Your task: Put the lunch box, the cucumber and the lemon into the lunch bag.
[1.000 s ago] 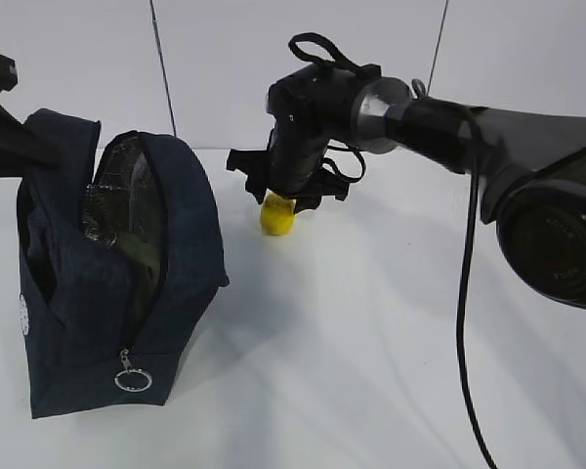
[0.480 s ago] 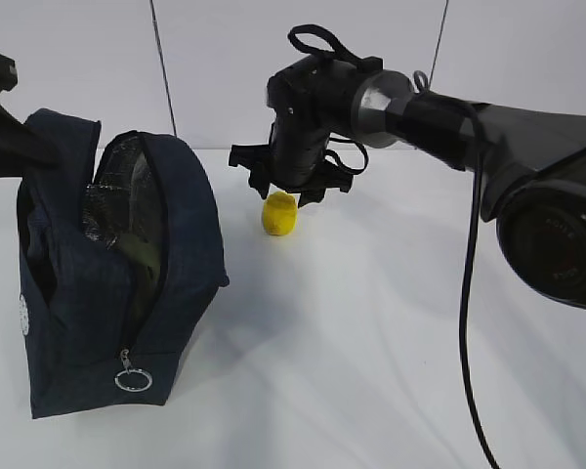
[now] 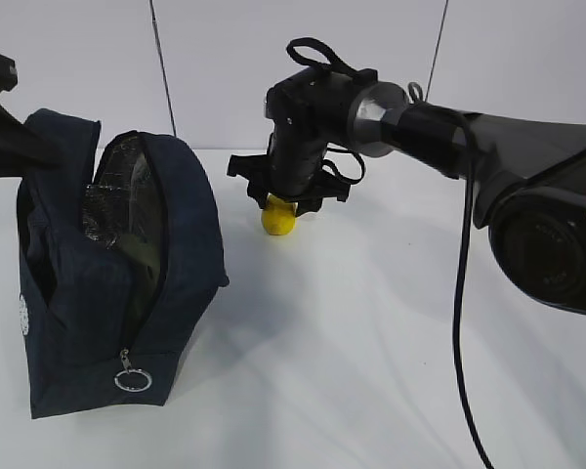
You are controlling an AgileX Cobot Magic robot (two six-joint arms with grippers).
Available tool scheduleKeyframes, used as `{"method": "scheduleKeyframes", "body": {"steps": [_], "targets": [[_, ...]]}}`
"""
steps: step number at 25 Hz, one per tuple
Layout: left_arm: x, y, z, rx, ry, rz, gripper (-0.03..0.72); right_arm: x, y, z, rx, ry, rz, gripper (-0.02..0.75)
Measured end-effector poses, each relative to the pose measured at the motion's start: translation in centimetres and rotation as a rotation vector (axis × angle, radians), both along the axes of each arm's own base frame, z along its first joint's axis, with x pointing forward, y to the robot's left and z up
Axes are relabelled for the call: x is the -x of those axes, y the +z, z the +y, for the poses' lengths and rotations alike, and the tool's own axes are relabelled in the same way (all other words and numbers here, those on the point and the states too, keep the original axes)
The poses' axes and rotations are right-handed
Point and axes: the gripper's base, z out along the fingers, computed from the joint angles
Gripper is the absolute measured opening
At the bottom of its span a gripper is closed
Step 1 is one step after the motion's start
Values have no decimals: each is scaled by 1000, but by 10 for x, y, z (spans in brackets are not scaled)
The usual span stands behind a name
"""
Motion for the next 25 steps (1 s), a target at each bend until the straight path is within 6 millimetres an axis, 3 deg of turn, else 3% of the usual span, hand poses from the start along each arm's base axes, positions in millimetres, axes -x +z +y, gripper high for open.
{"method": "scheduleKeyframes", "body": {"steps": [21, 25], "targets": [[0, 0, 0, 0, 0, 0, 21, 1, -1, 0, 6, 12, 8, 438], [0, 0, 0, 0, 0, 0, 21, 1, -1, 0, 6, 11, 12, 397]]}}
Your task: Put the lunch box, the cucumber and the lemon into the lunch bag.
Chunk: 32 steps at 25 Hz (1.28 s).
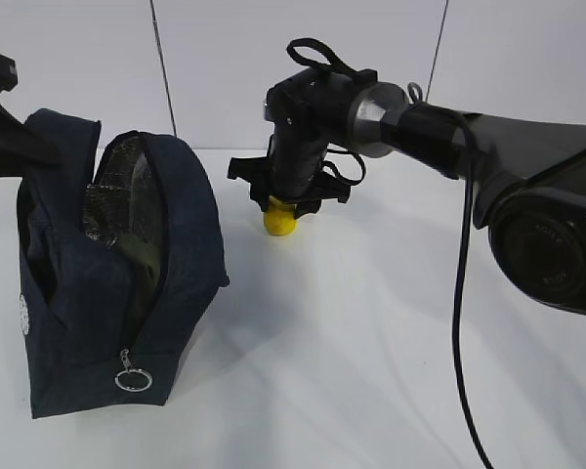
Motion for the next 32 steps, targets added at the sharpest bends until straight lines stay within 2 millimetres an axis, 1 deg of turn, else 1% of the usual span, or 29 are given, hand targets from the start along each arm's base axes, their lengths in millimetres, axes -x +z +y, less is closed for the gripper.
{"method": "scheduleKeyframes", "body": {"steps": [4, 24, 32], "targets": [[0, 0, 0, 0, 0, 0, 21, 0, 0, 0, -2, 0, 1, 382], [0, 0, 0, 0, 0, 0, 21, 4, -1, -2, 40, 19, 46, 379], [0, 0, 0, 0, 0, 0, 21, 6, 11, -5, 69, 43, 45, 379]]}}
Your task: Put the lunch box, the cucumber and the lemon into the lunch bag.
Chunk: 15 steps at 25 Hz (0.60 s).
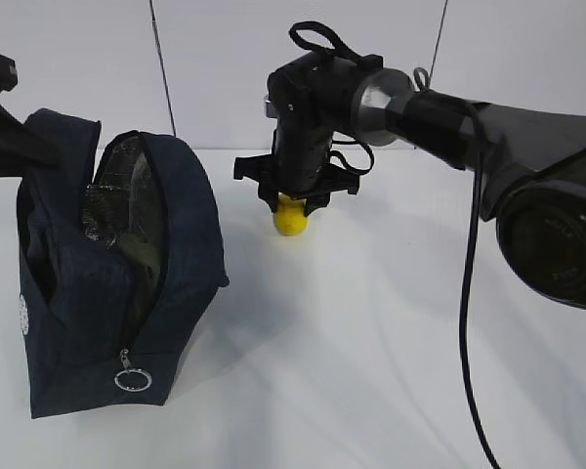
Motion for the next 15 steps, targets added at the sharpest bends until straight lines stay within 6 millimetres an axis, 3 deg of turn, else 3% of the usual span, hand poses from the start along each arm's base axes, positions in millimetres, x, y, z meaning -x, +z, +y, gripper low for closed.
{"method": "scheduleKeyframes", "body": {"steps": [9, 15], "targets": [[0, 0, 0, 0, 0, 0, 21, 4, 17, -3, 43, 26, 35, 379], [0, 0, 0, 0, 0, 0, 21, 4, 44, -4, 54, 43, 25, 379]]}}
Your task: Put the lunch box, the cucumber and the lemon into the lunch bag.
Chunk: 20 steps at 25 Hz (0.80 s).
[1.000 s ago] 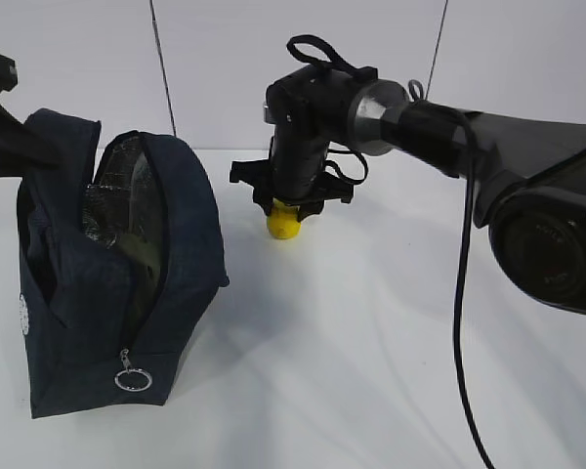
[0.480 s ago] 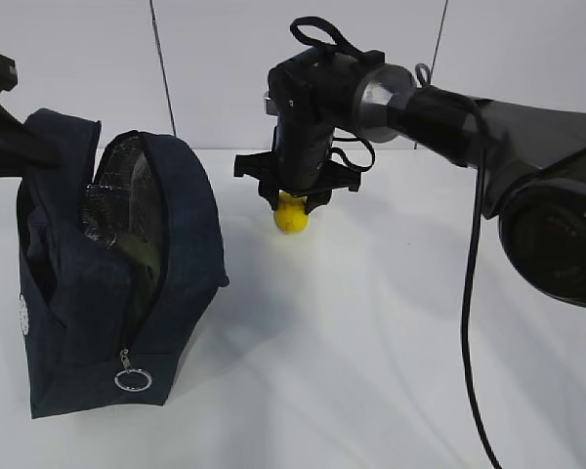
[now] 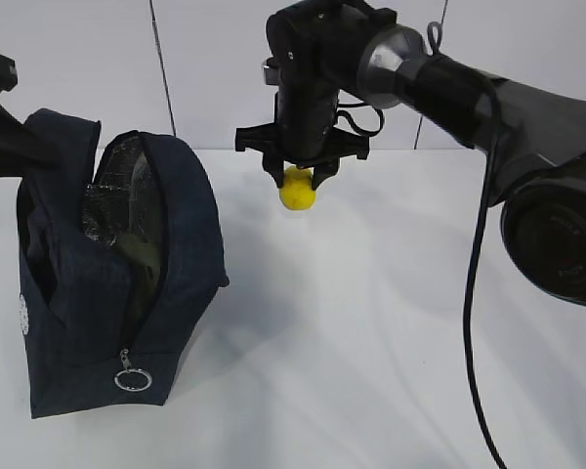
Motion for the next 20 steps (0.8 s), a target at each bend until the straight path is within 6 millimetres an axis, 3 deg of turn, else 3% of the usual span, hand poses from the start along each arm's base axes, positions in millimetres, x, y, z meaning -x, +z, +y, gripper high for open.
{"method": "scheduleKeyframes", "body": {"steps": [13, 20], "targets": [[0, 0, 0, -1, -1, -1, 21, 0, 34, 5, -65, 56, -60, 379], [0, 0, 0, -1, -1, -1, 21, 14, 81, 5, -132, 138, -116, 379]]}}
